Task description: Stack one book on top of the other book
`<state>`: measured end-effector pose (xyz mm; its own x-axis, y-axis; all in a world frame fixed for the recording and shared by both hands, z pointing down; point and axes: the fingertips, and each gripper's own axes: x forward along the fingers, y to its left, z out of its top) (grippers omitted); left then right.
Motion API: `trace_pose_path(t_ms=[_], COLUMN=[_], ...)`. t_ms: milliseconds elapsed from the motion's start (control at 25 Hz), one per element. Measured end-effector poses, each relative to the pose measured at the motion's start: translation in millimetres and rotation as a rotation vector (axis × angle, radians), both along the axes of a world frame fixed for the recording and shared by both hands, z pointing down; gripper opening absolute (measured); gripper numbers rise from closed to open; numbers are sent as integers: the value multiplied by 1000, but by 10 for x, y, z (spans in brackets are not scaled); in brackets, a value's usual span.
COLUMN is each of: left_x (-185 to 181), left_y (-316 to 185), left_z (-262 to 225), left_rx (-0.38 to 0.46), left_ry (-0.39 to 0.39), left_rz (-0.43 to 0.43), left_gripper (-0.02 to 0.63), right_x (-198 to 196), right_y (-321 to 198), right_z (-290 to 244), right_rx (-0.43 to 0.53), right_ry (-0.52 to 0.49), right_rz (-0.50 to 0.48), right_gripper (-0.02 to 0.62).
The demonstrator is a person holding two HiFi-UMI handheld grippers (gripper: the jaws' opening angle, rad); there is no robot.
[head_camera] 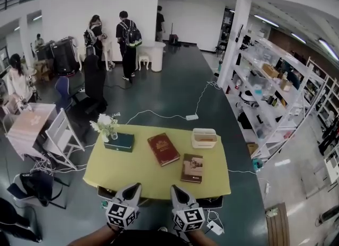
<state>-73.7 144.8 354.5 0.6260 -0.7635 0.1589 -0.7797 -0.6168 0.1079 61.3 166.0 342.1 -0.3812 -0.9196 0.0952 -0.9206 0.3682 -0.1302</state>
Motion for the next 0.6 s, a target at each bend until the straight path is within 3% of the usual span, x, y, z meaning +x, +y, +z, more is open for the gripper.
trace_pose_path(t_ms=[360, 600], left_x=[42, -28], left_y=[-359, -762], left_z=[-36, 53], left_rx=[-25, -25], left_ry=[7, 17], left_rz=[-27, 17], left_gripper=[8, 8], right_x=[21, -33], right_y=[-511, -828], right_z=[-51, 58], right_rx=[-20, -34], right_ry=[-4, 2], right_rz=[-32, 16], right_gripper=[3, 3])
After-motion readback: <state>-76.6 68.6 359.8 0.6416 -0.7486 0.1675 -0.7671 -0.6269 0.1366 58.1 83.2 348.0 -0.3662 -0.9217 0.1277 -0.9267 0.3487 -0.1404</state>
